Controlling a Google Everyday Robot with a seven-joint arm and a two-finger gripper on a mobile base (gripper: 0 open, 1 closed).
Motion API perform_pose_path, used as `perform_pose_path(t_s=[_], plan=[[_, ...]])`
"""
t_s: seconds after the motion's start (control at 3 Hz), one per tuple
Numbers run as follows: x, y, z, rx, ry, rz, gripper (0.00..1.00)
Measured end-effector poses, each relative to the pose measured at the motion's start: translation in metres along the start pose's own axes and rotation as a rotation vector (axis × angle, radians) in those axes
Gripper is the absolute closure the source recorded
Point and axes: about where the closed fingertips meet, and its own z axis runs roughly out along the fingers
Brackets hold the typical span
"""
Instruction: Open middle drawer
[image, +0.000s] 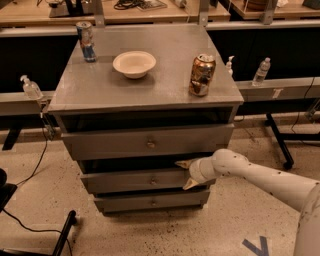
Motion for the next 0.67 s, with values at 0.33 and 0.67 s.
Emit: perform_pose_path(t_s=[0.33, 0.67], plan=[[-0.002, 0.005, 0.011, -0.027, -0.025, 0.013, 0.42], [-0.011, 0.017, 0.013, -0.06, -0.036, 0.039, 0.45]])
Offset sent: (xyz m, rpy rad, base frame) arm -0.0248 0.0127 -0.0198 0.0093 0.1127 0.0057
